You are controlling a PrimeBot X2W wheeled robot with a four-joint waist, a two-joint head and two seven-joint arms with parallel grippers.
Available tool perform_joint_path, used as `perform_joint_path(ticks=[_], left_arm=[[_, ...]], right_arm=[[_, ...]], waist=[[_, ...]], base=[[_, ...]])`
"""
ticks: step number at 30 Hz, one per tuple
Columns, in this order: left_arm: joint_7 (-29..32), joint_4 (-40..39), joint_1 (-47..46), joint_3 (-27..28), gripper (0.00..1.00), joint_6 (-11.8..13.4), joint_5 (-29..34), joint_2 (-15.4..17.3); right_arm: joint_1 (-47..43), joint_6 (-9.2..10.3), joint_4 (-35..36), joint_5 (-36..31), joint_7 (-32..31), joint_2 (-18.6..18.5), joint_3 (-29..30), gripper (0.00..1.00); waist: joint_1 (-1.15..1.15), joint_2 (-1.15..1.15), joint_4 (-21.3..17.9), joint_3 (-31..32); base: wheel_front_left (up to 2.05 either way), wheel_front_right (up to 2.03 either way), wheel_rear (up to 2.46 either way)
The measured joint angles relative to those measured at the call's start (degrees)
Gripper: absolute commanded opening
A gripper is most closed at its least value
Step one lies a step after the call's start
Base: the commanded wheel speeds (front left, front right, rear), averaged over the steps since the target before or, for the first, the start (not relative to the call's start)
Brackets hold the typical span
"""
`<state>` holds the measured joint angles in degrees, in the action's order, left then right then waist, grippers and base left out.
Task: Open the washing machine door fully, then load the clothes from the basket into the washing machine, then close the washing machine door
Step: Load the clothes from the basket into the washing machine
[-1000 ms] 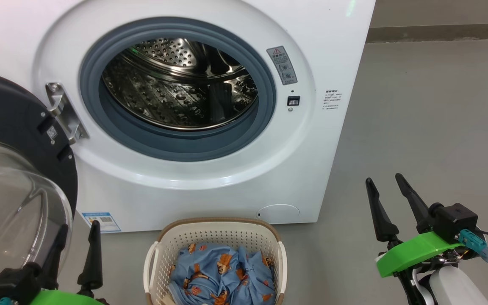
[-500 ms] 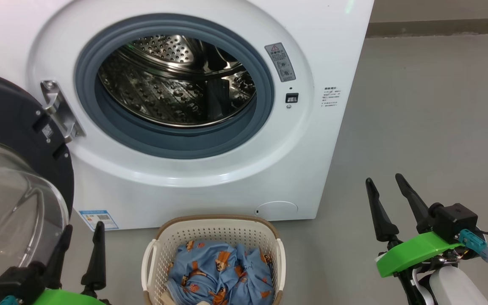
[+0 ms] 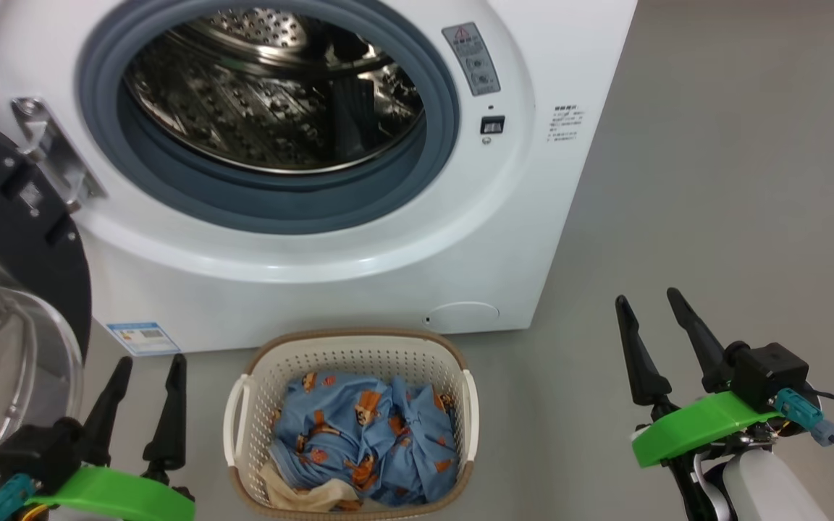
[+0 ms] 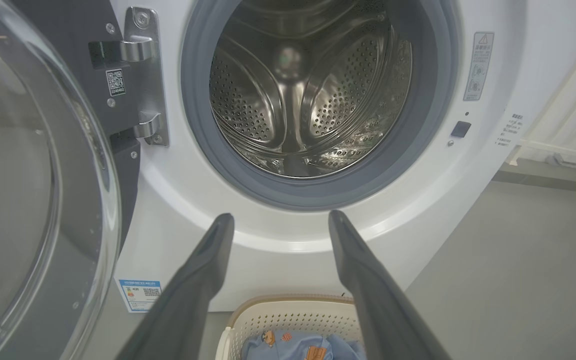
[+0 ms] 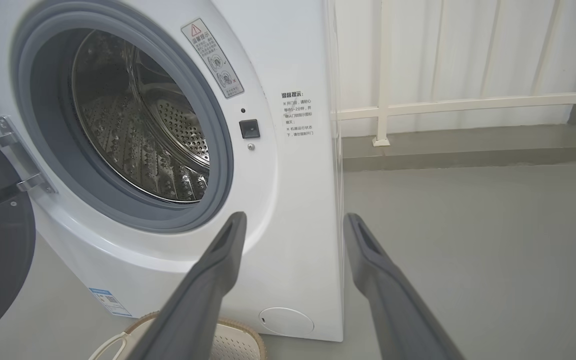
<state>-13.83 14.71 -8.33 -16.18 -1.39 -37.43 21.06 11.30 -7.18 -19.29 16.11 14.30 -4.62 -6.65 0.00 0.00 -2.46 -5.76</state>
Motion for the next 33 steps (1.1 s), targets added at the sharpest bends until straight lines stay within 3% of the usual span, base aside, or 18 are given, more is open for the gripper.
perform_joint_path(ticks=[15,33], left_arm=[[1.4,7.8,-8.1,-2.9,1.00,-4.0,-0.3,0.6],[4.6,22.4,-22.2,-15.2,1.00,-5.9,-2.7,0.5]], right_arm=[[2.6,0.00,2.5,-2.5,0.0,1.5,2.6,1.00],[7.7,0.00,4.2,-1.0,0.2,1.6,2.8,1.00]], waist=[[0.01,0.00,-2.7,-9.7],[0.00,0.00,-4.3,-23.5]], base=[[0.00,0.00,0.00],[0.00,0.00,0.00]])
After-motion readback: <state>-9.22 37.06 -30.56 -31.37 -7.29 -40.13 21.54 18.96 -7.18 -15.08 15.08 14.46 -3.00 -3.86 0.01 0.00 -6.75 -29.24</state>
